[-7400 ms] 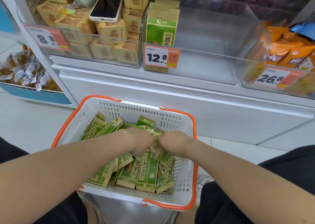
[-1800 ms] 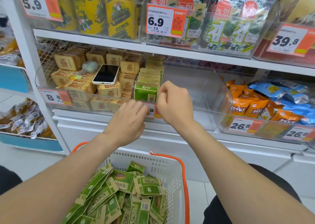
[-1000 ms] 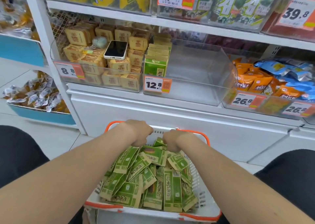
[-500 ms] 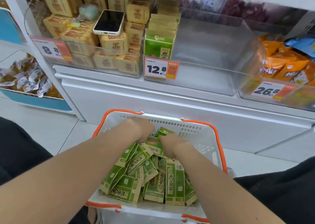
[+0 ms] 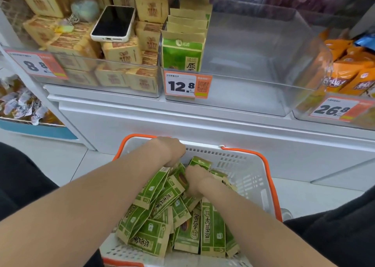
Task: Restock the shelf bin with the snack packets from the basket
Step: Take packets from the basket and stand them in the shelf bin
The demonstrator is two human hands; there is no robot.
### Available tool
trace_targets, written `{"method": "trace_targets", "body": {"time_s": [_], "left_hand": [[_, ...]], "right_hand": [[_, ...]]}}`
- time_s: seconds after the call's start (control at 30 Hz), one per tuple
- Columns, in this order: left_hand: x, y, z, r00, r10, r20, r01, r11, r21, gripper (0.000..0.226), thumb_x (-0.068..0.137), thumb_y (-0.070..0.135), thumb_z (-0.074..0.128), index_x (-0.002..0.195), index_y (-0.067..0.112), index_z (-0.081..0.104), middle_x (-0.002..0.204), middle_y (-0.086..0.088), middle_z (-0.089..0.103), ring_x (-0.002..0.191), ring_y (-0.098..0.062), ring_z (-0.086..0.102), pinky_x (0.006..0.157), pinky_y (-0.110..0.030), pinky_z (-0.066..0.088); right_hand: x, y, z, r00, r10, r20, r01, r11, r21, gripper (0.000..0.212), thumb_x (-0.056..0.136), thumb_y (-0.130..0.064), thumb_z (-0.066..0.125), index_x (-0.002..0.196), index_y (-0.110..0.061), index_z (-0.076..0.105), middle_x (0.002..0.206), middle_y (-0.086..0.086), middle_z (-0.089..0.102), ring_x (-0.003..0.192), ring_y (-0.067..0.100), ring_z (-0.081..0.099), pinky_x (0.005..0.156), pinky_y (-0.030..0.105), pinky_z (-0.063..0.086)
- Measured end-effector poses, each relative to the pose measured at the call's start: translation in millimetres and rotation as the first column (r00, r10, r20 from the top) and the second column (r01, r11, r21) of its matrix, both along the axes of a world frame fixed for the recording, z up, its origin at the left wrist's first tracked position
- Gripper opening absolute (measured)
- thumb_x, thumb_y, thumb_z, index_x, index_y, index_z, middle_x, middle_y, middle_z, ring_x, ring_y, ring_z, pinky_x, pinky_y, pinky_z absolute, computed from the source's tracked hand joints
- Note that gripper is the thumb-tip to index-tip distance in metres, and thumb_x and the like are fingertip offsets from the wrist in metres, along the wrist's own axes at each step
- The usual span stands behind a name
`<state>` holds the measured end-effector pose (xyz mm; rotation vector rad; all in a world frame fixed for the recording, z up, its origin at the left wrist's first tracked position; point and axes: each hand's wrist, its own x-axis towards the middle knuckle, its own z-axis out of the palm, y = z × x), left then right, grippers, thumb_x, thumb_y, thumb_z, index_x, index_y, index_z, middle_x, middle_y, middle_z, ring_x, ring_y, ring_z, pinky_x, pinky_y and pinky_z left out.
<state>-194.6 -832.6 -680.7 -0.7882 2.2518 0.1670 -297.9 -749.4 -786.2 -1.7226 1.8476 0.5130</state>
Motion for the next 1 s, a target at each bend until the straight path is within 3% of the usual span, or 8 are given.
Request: {"method": "trace_targets", "body": {"time_s": [0.13, 0.23, 0.37, 0.47, 0.6, 0.7, 0.83, 1.0], "left_hand": [[-0.6, -3.9, 1.9, 0.997, 0.041, -0.066, -0.037, 0.998, 0.053, 0.055, 0.099, 0.001, 0.060, 0.151, 0.016, 0.051, 0.146, -0.008, 0.058, 0.123, -0.028, 0.063, 0.093, -0.037, 0.054], [-0.1, -7.8, 3.1, 0.972, 0.140, -0.191, -0.107, 0.978, 0.177, 0.074, 0.092, 0.024, 0.082, 0.156, 0.021, 0.045, 0.152, -0.001, 0.054, 0.135, -0.027, 0.056, 0.111, -0.043, 0.047], [-1.5, -12.3, 7.0, 0.897, 0.205, -0.392, -0.119, 0.965, 0.232, 0.032, 0.095, 0.036, 0.077, 0.122, 0.024, 0.068, 0.108, 0.004, 0.070, 0.103, -0.023, 0.065, 0.087, -0.034, 0.049], [6.5, -16.2, 21.4, 0.756, 0.322, -0.570, -0.140, 0.930, 0.339, 0.010, 0.096, 0.036, 0.076, 0.092, 0.032, 0.068, 0.081, 0.016, 0.070, 0.084, -0.012, 0.066, 0.070, -0.028, 0.044], [10.6, -1.9, 58.1, 0.437, 0.568, -0.698, -0.119, 0.805, 0.581, 0.022, 0.100, 0.033, 0.073, 0.089, 0.015, 0.077, 0.076, 0.006, 0.077, 0.066, -0.005, 0.069, 0.062, -0.024, 0.051], [-0.8, 20.9, 86.8, 0.197, 0.533, -0.823, -0.119, 0.846, 0.519, 0.042, 0.106, 0.034, 0.062, 0.075, 0.005, 0.067, 0.053, 0.012, 0.057, 0.048, -0.001, 0.046, 0.053, -0.024, 0.036], [-13.6, 32.3, 114.9, -0.136, 0.262, -0.955, -0.307, 0.906, 0.293, 0.048, 0.108, 0.046, 0.053, 0.070, 0.017, 0.061, 0.056, 0.009, 0.057, 0.052, -0.005, 0.047, 0.053, -0.023, 0.033], [-13.2, 27.0, 142.3, -0.037, -0.028, -0.999, -0.563, 0.827, -0.002, 0.050, 0.113, 0.051, 0.028, 0.082, 0.023, 0.054, 0.069, 0.005, 0.059, 0.064, -0.021, 0.057, 0.060, -0.041, 0.036]], "right_hand": [[-18.1, -8.4, 22.9, 0.983, -0.139, 0.123, 0.148, 0.987, -0.069, 0.018, 0.081, -0.009, 0.072, 0.098, -0.013, 0.067, 0.095, 0.006, 0.069, 0.082, 0.020, 0.067, 0.071, 0.034, 0.063], [-39.8, -14.7, 48.1, 0.968, -0.126, 0.215, 0.157, 0.979, -0.130, 0.014, 0.077, -0.022, 0.078, 0.090, -0.017, 0.076, 0.087, 0.006, 0.072, 0.078, 0.018, 0.068, 0.070, 0.033, 0.061], [-59.4, -8.9, 92.6, 0.844, -0.185, 0.504, 0.343, 0.908, -0.241, 0.018, 0.067, -0.036, 0.088, 0.077, -0.027, 0.076, 0.075, -0.001, 0.074, 0.068, 0.013, 0.066, 0.065, 0.029, 0.054], [-65.3, 6.2, 118.7, 0.659, -0.250, 0.709, 0.624, 0.709, -0.329, 0.032, 0.062, -0.036, 0.092, 0.085, -0.024, 0.073, 0.076, 0.000, 0.075, 0.069, 0.017, 0.070, 0.064, 0.034, 0.058], [-68.8, 17.6, 156.4, 0.278, -0.108, 0.955, 0.940, 0.235, -0.247, 0.020, 0.087, -0.019, 0.083, 0.098, -0.012, 0.069, 0.057, -0.003, 0.066, 0.051, 0.010, 0.059, 0.053, 0.026, 0.049], [-61.8, 19.9, 175.8, 0.141, 0.030, 0.990, 0.990, 0.026, -0.141, 0.018, 0.091, -0.027, 0.071, 0.106, -0.019, 0.066, 0.063, 0.008, 0.065, 0.054, 0.019, 0.056, 0.056, 0.036, 0.047], [-42.9, 14.0, 202.5, 0.009, 0.088, 0.996, 1.000, -0.009, -0.009, 0.026, 0.085, -0.031, 0.068, 0.106, -0.020, 0.058, 0.071, 0.004, 0.068, 0.060, 0.026, 0.062, 0.061, 0.047, 0.050], [-27.4, -0.2, 244.0, 0.167, 0.121, 0.979, 0.984, 0.048, -0.174, 0.026, 0.096, -0.035, 0.070, 0.085, -0.013, 0.063, 0.061, -0.009, 0.059, 0.055, 0.008, 0.049, 0.060, 0.028, 0.041]]}}
